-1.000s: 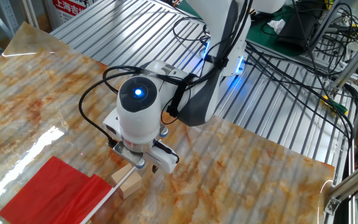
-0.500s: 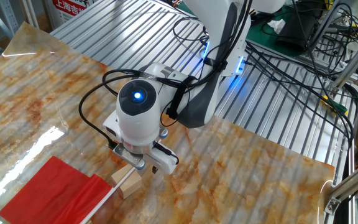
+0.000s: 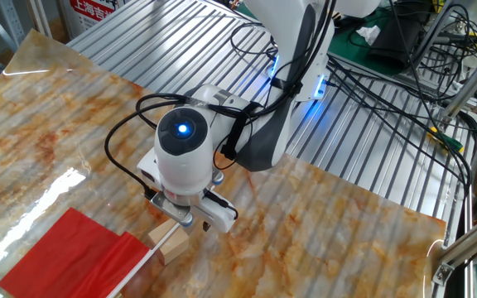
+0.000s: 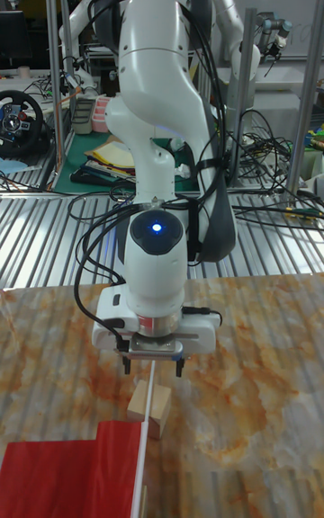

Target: Wave the flag

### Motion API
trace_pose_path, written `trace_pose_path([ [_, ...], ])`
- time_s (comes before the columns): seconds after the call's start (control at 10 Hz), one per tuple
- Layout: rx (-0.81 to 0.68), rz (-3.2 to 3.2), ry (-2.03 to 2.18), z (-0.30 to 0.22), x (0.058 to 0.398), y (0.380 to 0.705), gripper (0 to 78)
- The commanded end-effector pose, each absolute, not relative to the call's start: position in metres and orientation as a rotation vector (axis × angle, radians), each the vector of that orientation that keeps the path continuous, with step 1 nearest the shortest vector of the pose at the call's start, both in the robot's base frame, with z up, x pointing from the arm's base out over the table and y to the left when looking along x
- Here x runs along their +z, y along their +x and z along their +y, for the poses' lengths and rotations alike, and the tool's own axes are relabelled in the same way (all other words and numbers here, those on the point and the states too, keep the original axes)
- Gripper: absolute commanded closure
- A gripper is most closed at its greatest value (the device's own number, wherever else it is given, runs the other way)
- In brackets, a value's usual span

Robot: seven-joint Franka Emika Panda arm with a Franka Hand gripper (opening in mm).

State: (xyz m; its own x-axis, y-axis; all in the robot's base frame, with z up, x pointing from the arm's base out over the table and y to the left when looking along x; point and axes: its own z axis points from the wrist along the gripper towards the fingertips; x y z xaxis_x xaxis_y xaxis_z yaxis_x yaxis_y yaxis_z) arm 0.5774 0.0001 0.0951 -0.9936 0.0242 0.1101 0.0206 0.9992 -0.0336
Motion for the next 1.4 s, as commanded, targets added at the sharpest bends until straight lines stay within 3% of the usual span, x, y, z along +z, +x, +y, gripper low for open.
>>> trace_pose_path([
  [0.1,0.05,-3.033,-0.037,0.0,0.0964,0.5785,0.1],
  [0.5,0.05,-3.035,-0.042,0.0,0.0965,0.5785,0.1],
  [0.6,0.05,-3.035,-0.044,0.0,0.0965,0.5785,76.4],
  [1.4,0.05,-3.035,-0.044,0.0,0.0965,0.5785,76.4],
])
